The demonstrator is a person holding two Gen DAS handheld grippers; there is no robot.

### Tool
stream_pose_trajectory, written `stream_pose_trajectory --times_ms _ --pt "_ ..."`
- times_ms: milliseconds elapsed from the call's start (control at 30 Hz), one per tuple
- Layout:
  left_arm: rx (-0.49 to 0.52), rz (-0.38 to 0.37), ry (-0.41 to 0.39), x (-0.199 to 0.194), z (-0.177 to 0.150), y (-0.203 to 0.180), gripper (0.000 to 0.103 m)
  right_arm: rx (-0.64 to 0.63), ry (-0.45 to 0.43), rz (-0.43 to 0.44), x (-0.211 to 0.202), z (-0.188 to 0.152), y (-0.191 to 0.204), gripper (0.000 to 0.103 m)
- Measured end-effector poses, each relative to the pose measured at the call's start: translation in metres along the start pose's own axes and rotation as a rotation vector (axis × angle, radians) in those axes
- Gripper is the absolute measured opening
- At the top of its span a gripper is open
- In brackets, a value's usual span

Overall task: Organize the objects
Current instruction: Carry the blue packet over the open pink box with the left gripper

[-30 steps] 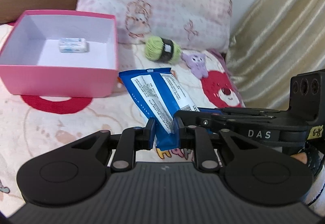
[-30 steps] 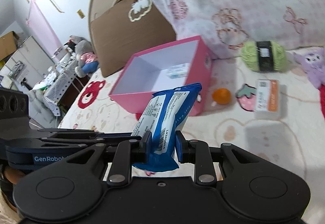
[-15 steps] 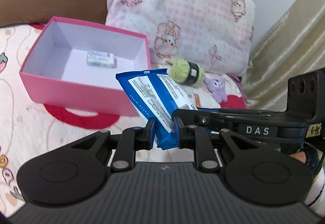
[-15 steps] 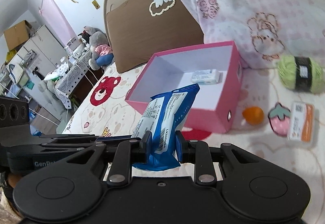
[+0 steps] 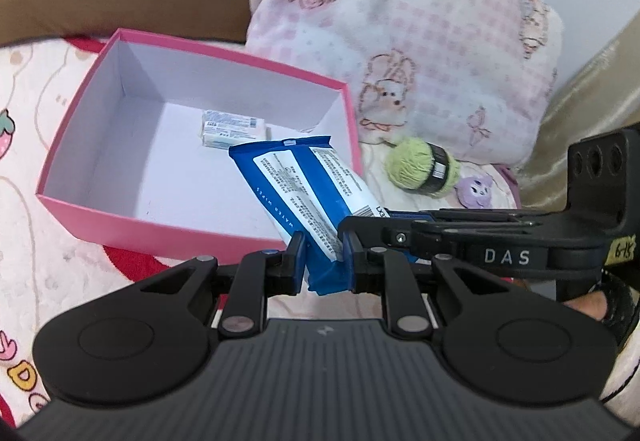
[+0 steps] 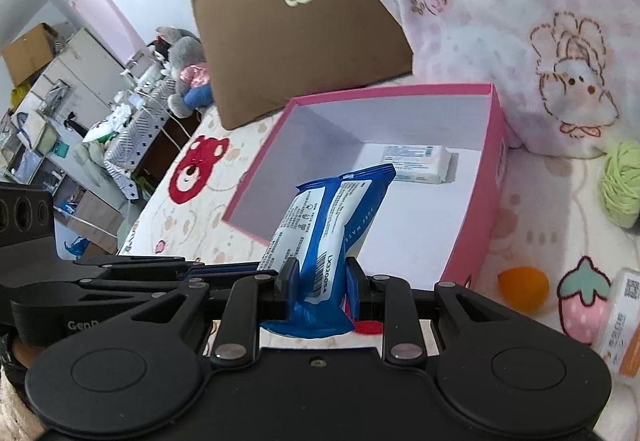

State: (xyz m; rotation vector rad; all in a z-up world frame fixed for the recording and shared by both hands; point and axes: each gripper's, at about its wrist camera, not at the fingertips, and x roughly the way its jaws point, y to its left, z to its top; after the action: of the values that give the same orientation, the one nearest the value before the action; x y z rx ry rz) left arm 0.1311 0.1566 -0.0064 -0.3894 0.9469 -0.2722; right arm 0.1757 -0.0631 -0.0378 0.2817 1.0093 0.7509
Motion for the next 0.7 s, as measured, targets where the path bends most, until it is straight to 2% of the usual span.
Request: stream_pose_trajectory --times_ms 133,333,533,700 --pt "-0.024 0.024 0.052 0.02 0.017 0.012 0.016 0.018 0.034 -0.01 0.021 0.012 -0.01 0.03" --pt "-0.082 0.085 0.071 0.041 0.027 0.032 0.016 0.025 0.065 -0.023 0.054 0.024 -0.014 0.03" --pt "-0.171 0.067 0.116 0.061 0.035 0.056 0.016 -0.026 0.101 -0.086 0.074 0.032 -0.013 0.029" --pt "-0.22 0.027 0.154 0.077 0.036 0.066 0.016 -0.014 0.146 -0.127 0.081 0.035 -0.021 0.029"
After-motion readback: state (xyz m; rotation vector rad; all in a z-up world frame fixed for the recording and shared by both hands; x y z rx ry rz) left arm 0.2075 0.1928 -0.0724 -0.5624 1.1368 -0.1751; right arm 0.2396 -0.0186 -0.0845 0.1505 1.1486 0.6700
